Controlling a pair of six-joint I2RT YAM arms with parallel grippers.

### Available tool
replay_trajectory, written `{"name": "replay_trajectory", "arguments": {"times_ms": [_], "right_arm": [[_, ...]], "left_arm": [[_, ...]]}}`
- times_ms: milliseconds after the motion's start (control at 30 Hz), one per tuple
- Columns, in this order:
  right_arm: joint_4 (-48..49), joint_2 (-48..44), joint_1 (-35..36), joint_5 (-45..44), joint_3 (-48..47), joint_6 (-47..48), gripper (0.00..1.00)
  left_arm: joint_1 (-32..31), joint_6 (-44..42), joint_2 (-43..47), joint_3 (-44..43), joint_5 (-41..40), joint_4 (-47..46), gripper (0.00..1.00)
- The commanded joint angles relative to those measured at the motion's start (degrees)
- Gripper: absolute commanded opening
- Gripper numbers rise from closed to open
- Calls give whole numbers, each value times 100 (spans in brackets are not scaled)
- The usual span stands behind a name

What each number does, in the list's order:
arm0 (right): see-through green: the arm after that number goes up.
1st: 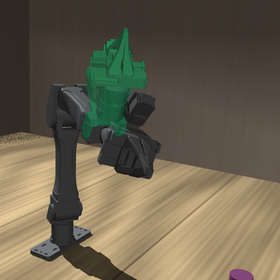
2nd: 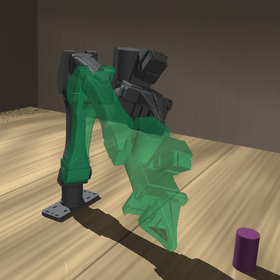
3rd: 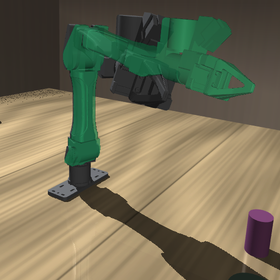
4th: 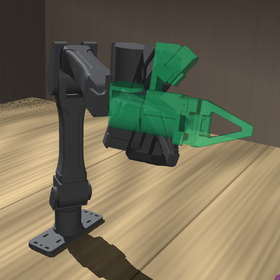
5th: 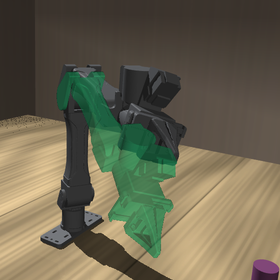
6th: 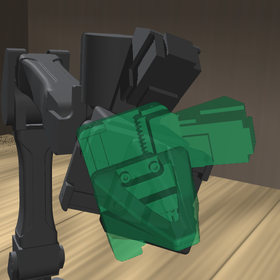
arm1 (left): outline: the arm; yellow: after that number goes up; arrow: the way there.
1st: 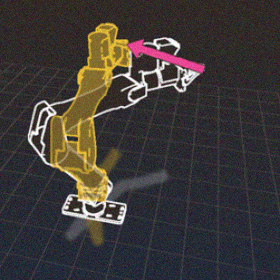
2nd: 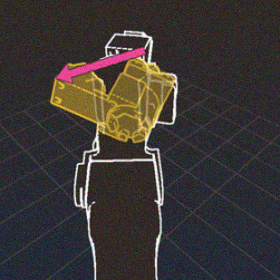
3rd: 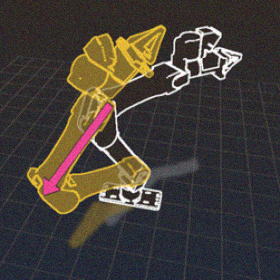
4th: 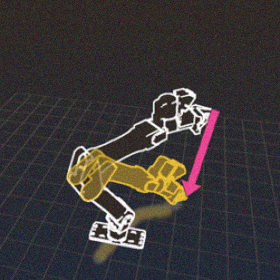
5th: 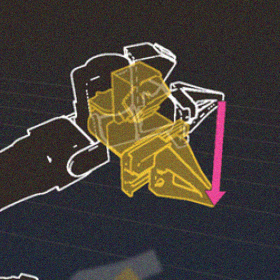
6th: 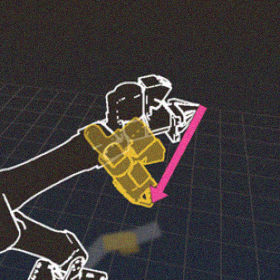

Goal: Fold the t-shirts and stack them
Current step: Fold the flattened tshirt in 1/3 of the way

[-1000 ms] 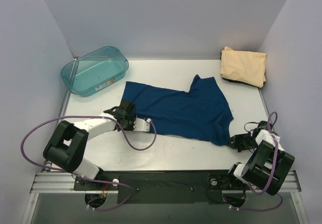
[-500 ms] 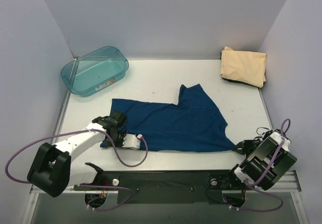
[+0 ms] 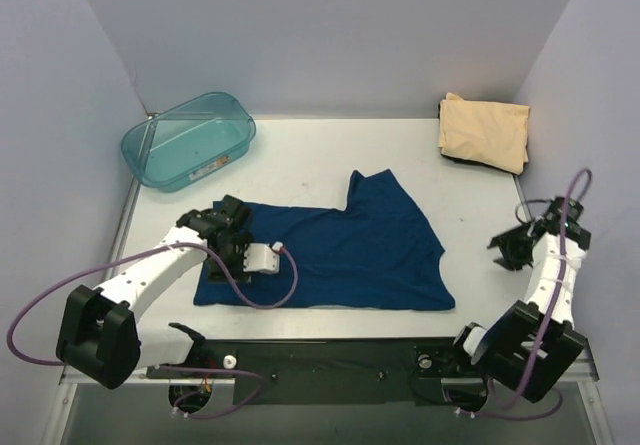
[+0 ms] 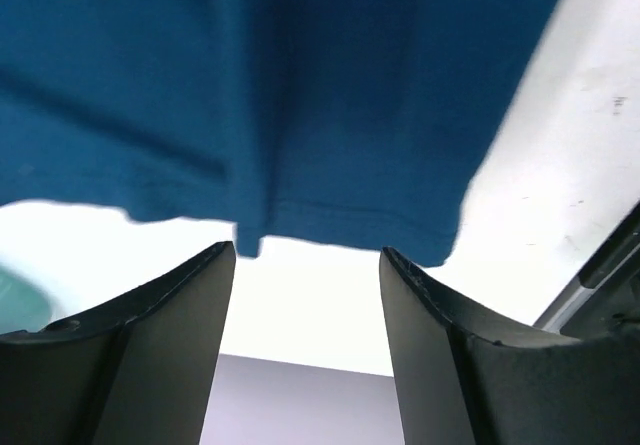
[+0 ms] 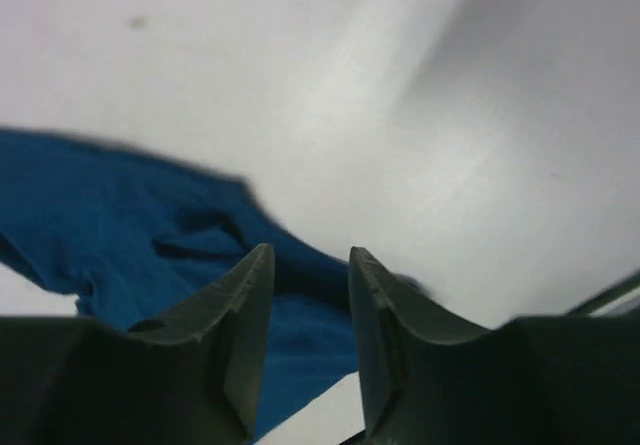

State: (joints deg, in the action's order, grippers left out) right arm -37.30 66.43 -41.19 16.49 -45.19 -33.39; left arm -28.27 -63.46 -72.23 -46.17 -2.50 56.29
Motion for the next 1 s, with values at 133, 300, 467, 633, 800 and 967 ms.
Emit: {"name": "replay_trajectory", "arguments": {"times_ms": [133,300,467,633,800,967], "right_arm": [[-226,-87,3378,354,-457,0,0],[459,273,4487,364,404,-457,0],[742,1185,4182,-22,713,-572,0],[838,1732,3320,-489,942,-424,0],[715,1627,2855,-551,819,-213,0],[435,1645,2765,-104,31,77,0]], "left_arm": [[1069,964,-581,-1456,900,444,43],[1096,1696,-898,-877,743,-108,21],[1148,1960,-1126,-104,-12,-1258,20],[1245,2066,-1531,301,-479,-1797,20],[1245,2101,-1655,566,-480,-1754,20],[1263,2189,-1190,-301,432,-702,40]]}}
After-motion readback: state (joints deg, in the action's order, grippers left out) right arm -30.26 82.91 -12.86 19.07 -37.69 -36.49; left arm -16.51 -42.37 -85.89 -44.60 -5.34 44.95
